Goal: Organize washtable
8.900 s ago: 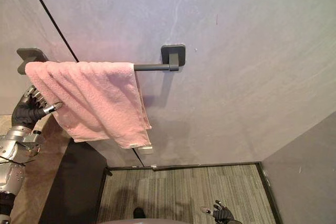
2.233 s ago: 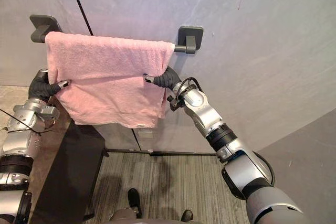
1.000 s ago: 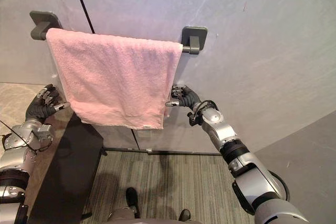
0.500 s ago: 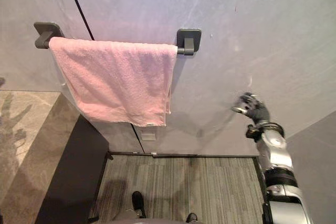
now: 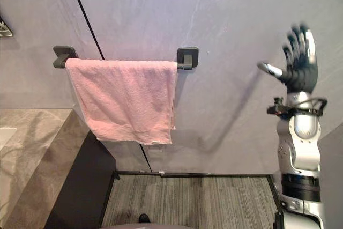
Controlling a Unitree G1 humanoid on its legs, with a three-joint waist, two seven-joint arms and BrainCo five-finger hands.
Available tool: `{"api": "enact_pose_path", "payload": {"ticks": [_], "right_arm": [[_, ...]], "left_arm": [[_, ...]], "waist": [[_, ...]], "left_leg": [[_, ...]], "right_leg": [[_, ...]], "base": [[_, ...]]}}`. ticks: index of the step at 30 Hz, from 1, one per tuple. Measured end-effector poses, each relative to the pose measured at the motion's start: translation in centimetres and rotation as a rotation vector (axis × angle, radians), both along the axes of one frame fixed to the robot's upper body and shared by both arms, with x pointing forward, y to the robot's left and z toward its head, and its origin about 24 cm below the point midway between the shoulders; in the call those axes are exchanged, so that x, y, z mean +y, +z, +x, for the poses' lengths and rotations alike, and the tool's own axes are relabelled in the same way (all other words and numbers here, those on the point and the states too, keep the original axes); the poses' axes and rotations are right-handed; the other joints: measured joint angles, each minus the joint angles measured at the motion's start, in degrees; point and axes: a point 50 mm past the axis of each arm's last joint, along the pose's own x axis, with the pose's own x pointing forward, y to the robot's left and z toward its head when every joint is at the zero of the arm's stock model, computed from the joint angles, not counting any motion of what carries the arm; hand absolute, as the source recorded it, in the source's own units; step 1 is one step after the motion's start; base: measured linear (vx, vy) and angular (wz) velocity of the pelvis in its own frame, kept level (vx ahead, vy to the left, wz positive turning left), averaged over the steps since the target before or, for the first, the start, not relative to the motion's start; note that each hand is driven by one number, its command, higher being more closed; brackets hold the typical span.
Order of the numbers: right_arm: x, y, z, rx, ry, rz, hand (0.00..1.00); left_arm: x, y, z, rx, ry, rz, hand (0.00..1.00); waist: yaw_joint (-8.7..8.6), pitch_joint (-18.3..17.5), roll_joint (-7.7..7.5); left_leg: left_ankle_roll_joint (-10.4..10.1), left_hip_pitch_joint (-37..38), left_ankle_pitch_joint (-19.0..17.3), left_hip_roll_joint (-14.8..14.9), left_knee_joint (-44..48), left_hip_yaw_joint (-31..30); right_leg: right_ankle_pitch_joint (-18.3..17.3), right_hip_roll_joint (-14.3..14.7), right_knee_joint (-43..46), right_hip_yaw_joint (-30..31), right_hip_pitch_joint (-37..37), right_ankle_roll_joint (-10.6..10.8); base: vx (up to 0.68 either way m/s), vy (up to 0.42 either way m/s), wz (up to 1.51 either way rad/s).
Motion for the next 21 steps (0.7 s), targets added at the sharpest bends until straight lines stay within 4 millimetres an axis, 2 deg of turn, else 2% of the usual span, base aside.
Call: {"api": "enact_pose_path", "payload": {"ticks": [3,6,7,9,11,16,19,21], "right_arm": [[4.6,1.6,0.7,-0.087,0.217,-0.012,0.00],[8.1,1.8,1.3,-0.103,0.373,0.020,0.00],[10.1,1.8,1.4,-0.105,0.462,0.025,0.00],[13.5,2.4,1.3,-0.126,0.597,0.009,0.00],[15.9,2.8,0.9,-0.146,0.700,-0.002,0.00],[18.9,2.1,0.0,-0.123,0.896,-0.052,0.00],[20.0,1.1,-0.2,-0.081,0.987,-0.105,0.00],[20.6,-0.7,-0.1,0.014,1.062,-0.174,0.00]], "left_arm": [[-2.0,0.8,-0.5,-0.121,-0.082,-0.005,0.00],[-4.1,1.1,-0.2,-0.158,-0.195,-0.007,0.00],[-5.2,1.2,-0.1,-0.161,-0.257,0.004,0.00],[-6.8,0.8,0.2,-0.161,-0.353,-0.004,0.00],[-7.7,0.0,0.6,-0.143,-0.414,-0.043,0.00],[-8.2,-1.1,1.0,-0.096,-0.508,-0.097,0.00],[-8.5,-2.8,1.3,-0.018,-0.582,-0.132,0.00],[-8.8,-4.9,1.8,0.078,-0.629,-0.171,0.00]], "waist": [[0.33,-1.16,0.74],[0.60,-1.40,1.12],[0.56,-1.40,1.11],[0.51,-1.41,1.11],[0.53,-1.48,0.99],[0.52,-1.53,0.57],[0.54,-1.52,0.57],[0.50,-1.40,0.38]], "left_leg": [[-0.01,0.07,0.00,0.01,-0.10,-0.43],[0.00,0.19,0.02,-0.11,-0.10,-0.82],[0.00,0.19,0.02,-0.14,-0.11,-1.00],[0.00,0.19,0.01,-0.25,-0.11,-1.08],[-0.01,0.19,0.01,-0.31,-0.11,-1.26],[-0.02,0.34,0.02,-0.37,-0.11,-1.87],[-0.02,0.34,0.02,-0.34,-0.12,-1.97],[-0.23,0.28,-0.14,-0.34,-0.13,-2.03]], "right_leg": [[-0.06,0.01,0.34,-0.26,0.09,-0.03],[-0.09,-0.17,0.86,-0.44,0.10,0.02],[-0.10,-0.20,0.89,-0.54,0.10,0.03],[-0.08,-0.33,0.91,-0.59,0.11,0.04],[0.00,-0.40,0.93,-0.76,0.21,0.13],[0.00,-0.47,0.82,-1.72,0.99,0.17],[-0.01,-0.56,0.82,-1.81,1.02,0.17],[-0.10,-0.56,0.80,-1.82,1.01,0.07]], "base": [[-0.05,-0.007,0.05],[-0.05,0.020,0.06],[-0.05,0.018,0.03],[-0.06,0.025,0.03],[-0.04,0.018,0.04],[-0.01,-0.002,0.10],[0.00,-0.003,0.01],[0.00,0.000,0.00]]}}
